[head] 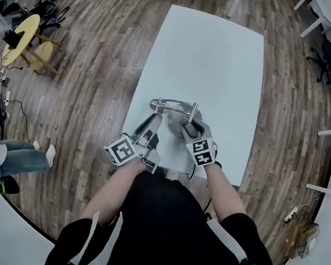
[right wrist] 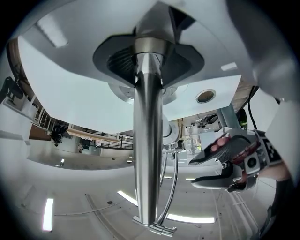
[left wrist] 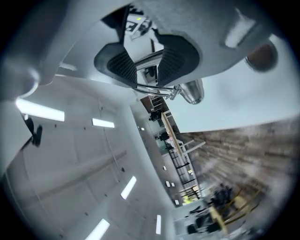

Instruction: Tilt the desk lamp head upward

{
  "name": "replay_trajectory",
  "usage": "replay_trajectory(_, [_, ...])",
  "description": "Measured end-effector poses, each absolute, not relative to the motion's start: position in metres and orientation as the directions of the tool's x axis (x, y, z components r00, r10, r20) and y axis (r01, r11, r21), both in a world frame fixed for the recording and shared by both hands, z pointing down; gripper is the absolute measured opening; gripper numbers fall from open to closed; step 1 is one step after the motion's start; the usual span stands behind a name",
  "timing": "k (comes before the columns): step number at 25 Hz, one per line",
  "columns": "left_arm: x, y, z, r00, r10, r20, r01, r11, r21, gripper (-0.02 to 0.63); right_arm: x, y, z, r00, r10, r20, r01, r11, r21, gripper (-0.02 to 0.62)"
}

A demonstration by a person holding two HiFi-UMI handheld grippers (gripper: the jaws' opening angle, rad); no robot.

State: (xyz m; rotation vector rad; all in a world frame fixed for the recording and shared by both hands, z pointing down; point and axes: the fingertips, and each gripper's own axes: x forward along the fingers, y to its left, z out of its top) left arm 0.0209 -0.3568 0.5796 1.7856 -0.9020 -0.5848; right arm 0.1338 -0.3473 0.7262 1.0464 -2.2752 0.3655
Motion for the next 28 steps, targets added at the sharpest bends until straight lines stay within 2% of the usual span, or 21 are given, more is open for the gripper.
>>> replay_trajectory(3, [0.025,-0.364,0.573,0.541,-0.837,-0.08,-0.032,-0.115,0.993,0.161,0.135,-0.346,0.726,-0.508,-0.595,0.623,-0.761,0.649,-0.001,0.183])
replay_trajectory(8, [0.034,-0.375,0.58,0.505,-0.859,-0.085,0.108,-0.035,0.994,0.163,0.135,-0.346,0.727,-0.497,-0.596,0.631,-0.768,0.641,-0.001,0.181])
replay_trajectory(17, [0.036,-0.39,0.596,0.455,-0.885,-0.095,0.199,-0.003,0.98,0.164,0.135,-0.347,0.732,-0.511,-0.583,0.632,-0.762,0.648,-0.019,0.183])
replay_trajectory(22, [0.032,-0.395,0.601,0.378,-0.918,-0.12,0.309,0.002,0.951,0.161,0.133,-0.349,0.732,-0.508,-0.583,0.634,-0.763,0.646,-0.017,0.183])
replay_trajectory(28, [0.036,-0.403,0.599,0.421,-0.896,-0.142,0.307,-0.006,0.952,0.161,0.131,-0.349,0.732,-0.513,-0.584,0.628,-0.761,0.648,-0.019,0.183])
